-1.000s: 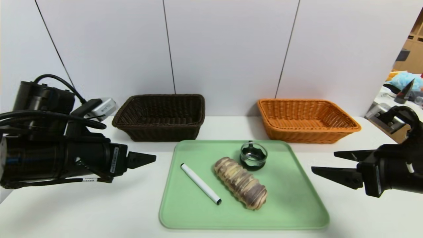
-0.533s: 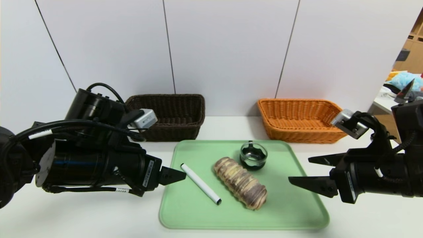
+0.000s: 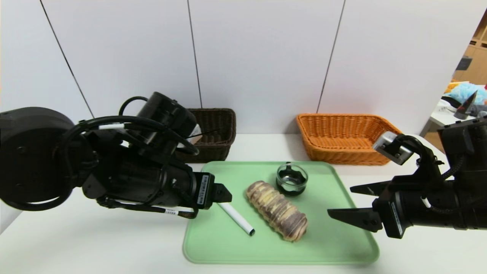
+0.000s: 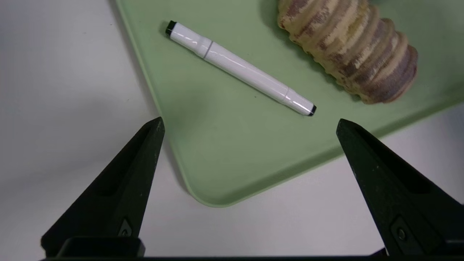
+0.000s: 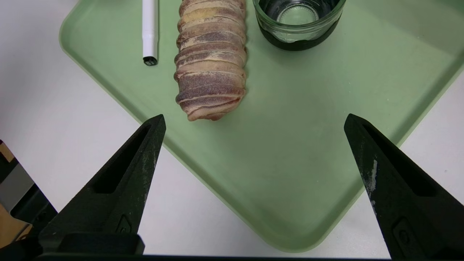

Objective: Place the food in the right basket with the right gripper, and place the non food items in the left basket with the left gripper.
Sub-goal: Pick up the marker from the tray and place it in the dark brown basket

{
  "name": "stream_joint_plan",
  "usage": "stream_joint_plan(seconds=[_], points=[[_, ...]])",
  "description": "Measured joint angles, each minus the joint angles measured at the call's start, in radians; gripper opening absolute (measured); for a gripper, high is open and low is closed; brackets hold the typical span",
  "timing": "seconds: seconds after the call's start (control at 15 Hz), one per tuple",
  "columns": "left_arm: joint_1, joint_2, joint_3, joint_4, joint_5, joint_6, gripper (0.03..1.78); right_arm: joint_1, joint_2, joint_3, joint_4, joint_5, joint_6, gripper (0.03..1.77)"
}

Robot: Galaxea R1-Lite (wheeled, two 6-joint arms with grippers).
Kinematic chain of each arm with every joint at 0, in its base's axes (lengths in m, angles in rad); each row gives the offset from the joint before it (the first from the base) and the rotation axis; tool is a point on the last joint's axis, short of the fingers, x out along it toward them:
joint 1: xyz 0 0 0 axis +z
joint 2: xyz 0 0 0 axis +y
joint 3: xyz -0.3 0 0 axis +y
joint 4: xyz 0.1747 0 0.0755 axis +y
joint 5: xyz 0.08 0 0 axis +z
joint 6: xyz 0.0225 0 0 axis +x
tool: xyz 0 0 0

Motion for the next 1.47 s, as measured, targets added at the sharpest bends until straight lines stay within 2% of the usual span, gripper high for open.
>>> stream_joint_plan(seconds=[0.13, 0.53, 0.73, 1.13, 1.47], points=[[-0.034, 0.059, -0.065, 0.056, 0.095, -0.106, 1.69, 0.000, 0.006, 0.002, 0.001, 0.001, 0.001, 1.70], [-0.099, 0.227, -0.276, 0.252, 0.269, -0.376, 1.69, 0.000, 0.020, 0.007, 0.001, 0.002, -0.001, 1.70], [-0.103, 0.296, -0.367, 0.330, 0.280, -0.486, 1.69, 0.000, 0.021, 0.010, 0.000, 0.000, 0.000, 1.70], [-0.107, 0.374, -0.457, 0.374, 0.297, -0.583, 1.69, 0.000, 0.016, 0.014, 0.000, 0.000, 0.000, 1.70], [-0.116, 0.426, -0.543, 0.494, 0.315, -0.689, 1.69, 0.000, 0.015, 0.017, 0.001, 0.000, 0.000, 1.70]])
